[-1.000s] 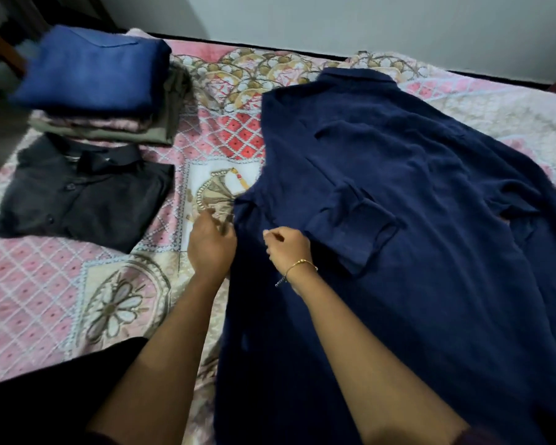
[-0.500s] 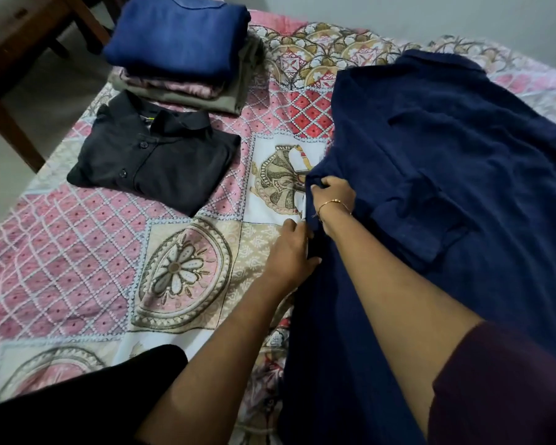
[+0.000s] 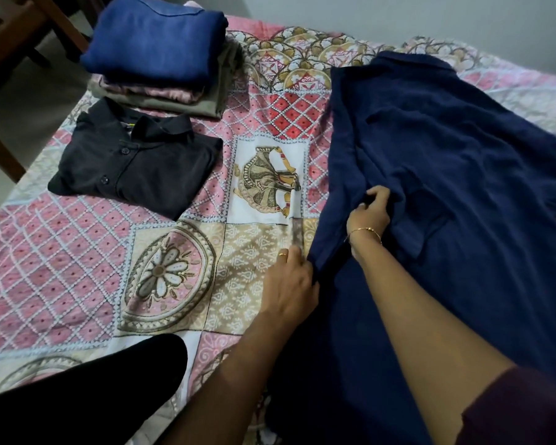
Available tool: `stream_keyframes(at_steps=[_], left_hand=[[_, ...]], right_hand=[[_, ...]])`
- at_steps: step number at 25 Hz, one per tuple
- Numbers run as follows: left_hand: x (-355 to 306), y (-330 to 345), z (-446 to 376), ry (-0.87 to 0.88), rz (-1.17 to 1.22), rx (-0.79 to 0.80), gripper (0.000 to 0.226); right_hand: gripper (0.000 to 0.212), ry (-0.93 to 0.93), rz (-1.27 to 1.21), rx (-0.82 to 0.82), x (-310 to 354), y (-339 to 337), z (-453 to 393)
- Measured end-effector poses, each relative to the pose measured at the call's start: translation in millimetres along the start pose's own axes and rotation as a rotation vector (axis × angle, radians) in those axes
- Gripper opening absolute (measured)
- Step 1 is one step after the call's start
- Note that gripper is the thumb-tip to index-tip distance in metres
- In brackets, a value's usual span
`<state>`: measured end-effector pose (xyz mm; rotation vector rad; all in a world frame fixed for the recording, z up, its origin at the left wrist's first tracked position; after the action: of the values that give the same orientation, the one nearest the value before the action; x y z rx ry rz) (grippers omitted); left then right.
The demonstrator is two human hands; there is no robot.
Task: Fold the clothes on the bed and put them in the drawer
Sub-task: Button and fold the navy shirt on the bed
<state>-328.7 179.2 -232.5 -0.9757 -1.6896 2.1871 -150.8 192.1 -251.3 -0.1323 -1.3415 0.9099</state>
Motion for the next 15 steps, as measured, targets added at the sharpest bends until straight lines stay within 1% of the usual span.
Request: stream_keyframes(at_steps=[2, 3, 4, 5, 6, 7, 8, 10, 12, 13, 15], left_hand=[[-9.2, 3.0, 2.9, 0.023, 0.047, 0.022, 0.029], [-13.1, 5.1, 5.9, 0.007, 0.069, 0.043, 0.025], [-15.1, 7.8, 9.8, -0.04, 0.064, 0.06, 0.023], [-18.0, 14.5, 14.8, -0.07, 0.042, 0.116, 0.027], [-20.3, 20.4, 20.1, -0.101, 0.033, 0.175, 0.032], [-22.9, 24.6, 24.2, -0.121, 0.023, 0.21, 0.035], [-26.4, 23.5, 27.6, -0.134, 0.016, 0.217, 0.038], [-33.1, 20.7, 32.2, -0.177, 0.02, 0.203, 0.043], [-41.6, 18.6, 36.0, -0.226, 0.015, 0.187, 0.045], [-47.9, 18.0, 38.0, -0.233, 0.011, 0.171, 0.045], [-63.8, 24.4, 46.1, -0.212, 0.007, 0.19, 0.048]], right_hand=[[0.013, -0.087, 0.097, 0.081, 3.2, 6.0, 3.4], [0.02, -0.09, 0.126, 0.122, 3.7, 9.4, 6.5], [0.033, -0.089, 0.166, 0.17, 3.9, 11.4, 9.7], [0.04, -0.099, 0.228, 0.205, 3.6, 13.0, 13.7], [0.041, -0.13, 0.32, 0.226, 3.3, 14.5, 17.9], [0.038, -0.153, 0.392, 0.227, 1.2, 13.5, 21.1], [0.035, -0.145, 0.422, 0.226, -0.8, 10.0, 25.1], [0.035, -0.119, 0.356, 0.249, -0.2, 5.7, 35.2], [0.044, -0.127, 0.283, 0.34, -1.1, 8.2, 48.4], [0.045, -0.152, 0.303, 0.387, -4.1, 8.5, 55.4], [0.034, -0.194, 0.384, 0.394, -15.8, 1.6, 60.6]])
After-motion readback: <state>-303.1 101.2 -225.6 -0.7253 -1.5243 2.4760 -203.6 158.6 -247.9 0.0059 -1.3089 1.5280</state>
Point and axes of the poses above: each hand's wrist, its own z-axis away from the middle knuckle, its own y-axis out of the palm, x = y × z, the point moved 9 cm from there along -z, towards the middle knuckle, and after that the axes turned 6 degrees about z, right-handed, at the moved point
